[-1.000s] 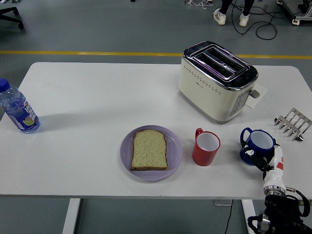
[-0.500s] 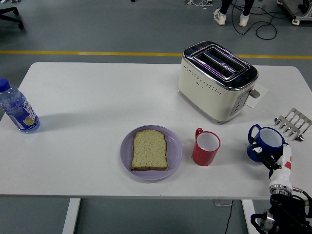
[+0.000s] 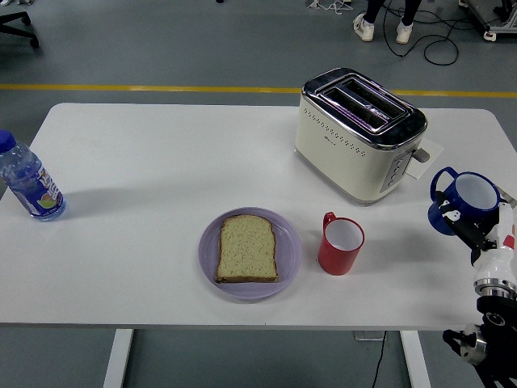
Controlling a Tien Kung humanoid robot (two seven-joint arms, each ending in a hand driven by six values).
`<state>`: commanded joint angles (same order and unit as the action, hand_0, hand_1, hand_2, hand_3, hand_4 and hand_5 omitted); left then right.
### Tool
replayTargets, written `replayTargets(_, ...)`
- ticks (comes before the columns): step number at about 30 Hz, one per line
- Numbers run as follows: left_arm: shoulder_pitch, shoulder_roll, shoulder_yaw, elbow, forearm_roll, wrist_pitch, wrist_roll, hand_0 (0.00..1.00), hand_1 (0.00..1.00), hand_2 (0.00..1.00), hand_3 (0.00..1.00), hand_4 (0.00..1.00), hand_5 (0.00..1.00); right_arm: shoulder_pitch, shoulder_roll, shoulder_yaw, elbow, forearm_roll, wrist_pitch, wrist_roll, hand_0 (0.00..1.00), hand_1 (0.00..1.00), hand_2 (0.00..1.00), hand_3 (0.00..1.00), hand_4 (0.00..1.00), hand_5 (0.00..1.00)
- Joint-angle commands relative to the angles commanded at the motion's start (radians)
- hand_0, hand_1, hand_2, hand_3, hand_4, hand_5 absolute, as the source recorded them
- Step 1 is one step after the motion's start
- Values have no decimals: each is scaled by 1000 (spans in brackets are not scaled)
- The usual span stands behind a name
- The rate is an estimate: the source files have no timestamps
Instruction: Pick up the cup,pour liquid into bread,place the cup on the desk
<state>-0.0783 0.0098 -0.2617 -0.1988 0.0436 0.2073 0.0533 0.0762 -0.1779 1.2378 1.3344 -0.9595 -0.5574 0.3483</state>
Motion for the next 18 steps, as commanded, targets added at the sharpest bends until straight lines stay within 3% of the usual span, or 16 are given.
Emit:
replayTargets(8, 0, 1, -2, 0, 1, 1, 0, 633, 643, 653, 506, 241, 857, -22, -24, 69, 209, -201, 29, -310, 374, 373, 547, 552, 748, 2)
replayTargets(18, -1, 3, -4, -1, 2, 1, 0, 634, 643, 653, 505, 241, 857, 2, -40, 50, 353, -312, 21, -506, 353, 363, 547, 552, 733, 2)
